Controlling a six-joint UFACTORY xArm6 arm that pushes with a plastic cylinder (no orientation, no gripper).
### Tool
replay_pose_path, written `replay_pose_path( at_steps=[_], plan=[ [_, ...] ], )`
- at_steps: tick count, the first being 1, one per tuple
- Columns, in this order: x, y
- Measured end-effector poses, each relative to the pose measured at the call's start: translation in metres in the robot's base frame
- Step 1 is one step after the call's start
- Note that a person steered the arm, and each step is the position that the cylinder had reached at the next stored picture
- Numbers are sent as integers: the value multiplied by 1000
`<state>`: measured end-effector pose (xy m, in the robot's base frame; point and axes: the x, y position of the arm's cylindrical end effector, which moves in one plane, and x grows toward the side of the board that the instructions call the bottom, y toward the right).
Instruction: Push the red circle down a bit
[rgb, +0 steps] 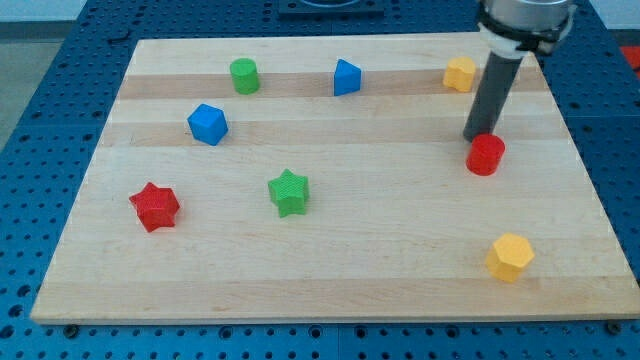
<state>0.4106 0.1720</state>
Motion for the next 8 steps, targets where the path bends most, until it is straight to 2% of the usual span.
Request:
replay_pose_path(
  at_steps=[2,3,4,8],
  plan=[
    [81,32],
    [84,29],
    [60,14],
    [79,7]
  ],
)
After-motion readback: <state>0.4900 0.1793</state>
